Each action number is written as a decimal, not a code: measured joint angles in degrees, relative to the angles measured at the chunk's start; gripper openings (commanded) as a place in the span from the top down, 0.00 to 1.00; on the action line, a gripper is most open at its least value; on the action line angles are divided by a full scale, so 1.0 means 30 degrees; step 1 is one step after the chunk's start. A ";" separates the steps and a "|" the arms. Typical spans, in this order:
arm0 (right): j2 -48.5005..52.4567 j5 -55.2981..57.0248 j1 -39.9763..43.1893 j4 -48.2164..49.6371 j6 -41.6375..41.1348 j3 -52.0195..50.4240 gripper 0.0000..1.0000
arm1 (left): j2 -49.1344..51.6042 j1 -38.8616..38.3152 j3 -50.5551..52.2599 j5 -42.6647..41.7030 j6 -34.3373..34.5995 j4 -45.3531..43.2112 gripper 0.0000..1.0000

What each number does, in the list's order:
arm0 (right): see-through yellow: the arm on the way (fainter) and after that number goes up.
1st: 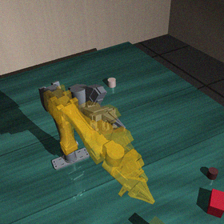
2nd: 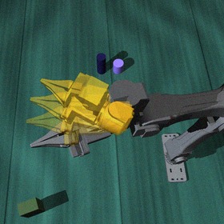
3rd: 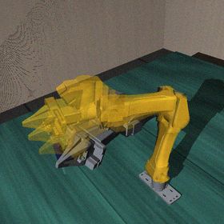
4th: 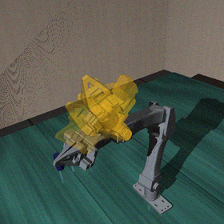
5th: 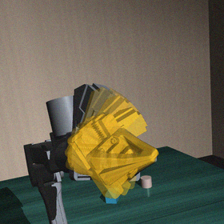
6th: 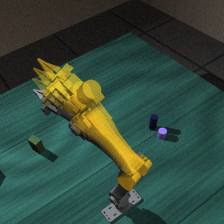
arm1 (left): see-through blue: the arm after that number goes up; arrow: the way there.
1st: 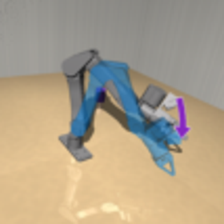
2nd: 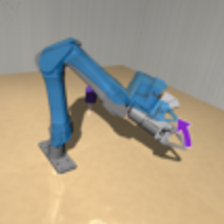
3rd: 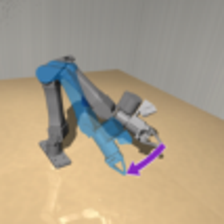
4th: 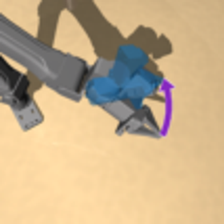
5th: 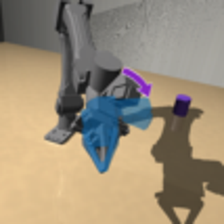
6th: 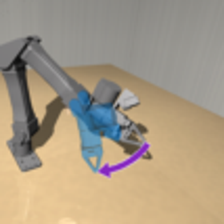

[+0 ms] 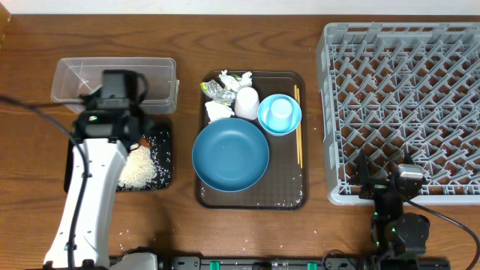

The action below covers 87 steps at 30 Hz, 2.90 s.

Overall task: Sort waste into correct bins and load items into the dishwasher rack
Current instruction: 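Carry the carrot left and lower it onto the black tray, then open the left gripper to drop the carrot onto the rice, then move the right gripper over the light-blue cup on the brown tray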

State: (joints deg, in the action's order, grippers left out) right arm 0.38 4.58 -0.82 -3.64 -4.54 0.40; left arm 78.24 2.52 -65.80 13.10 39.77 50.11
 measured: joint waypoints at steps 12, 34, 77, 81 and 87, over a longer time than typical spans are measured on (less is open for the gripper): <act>0.0007 0.0000 0.0000 0.0000 0.0000 0.0000 0.01 | 0.1020 0.2251 0.3555 -0.0816 0.4721 -0.1581 0.73; 0.0007 0.0000 0.0000 0.0000 0.0000 0.0000 0.01 | 0.0743 0.2251 0.4911 -0.2375 0.3898 -0.3861 0.55; 0.0102 -0.0874 0.0000 0.2397 -0.1683 -0.0007 0.01 | -0.9369 0.2251 0.4692 -0.8830 -0.0270 -0.2841 0.02; 0.0117 -0.3861 0.0000 0.4459 -0.6674 -0.0015 0.01 | -0.9362 0.2251 0.4692 -0.8837 -0.0262 -0.2841 0.02; 0.0117 -0.6222 0.0000 0.7031 -1.3413 -0.0015 0.01 | -0.9362 0.2251 0.4692 -0.8823 -0.0270 -0.2871 0.01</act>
State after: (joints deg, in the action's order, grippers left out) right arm 0.73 -14.09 -0.82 17.45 -44.77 0.36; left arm 50.15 9.28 -51.72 -13.37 38.96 41.50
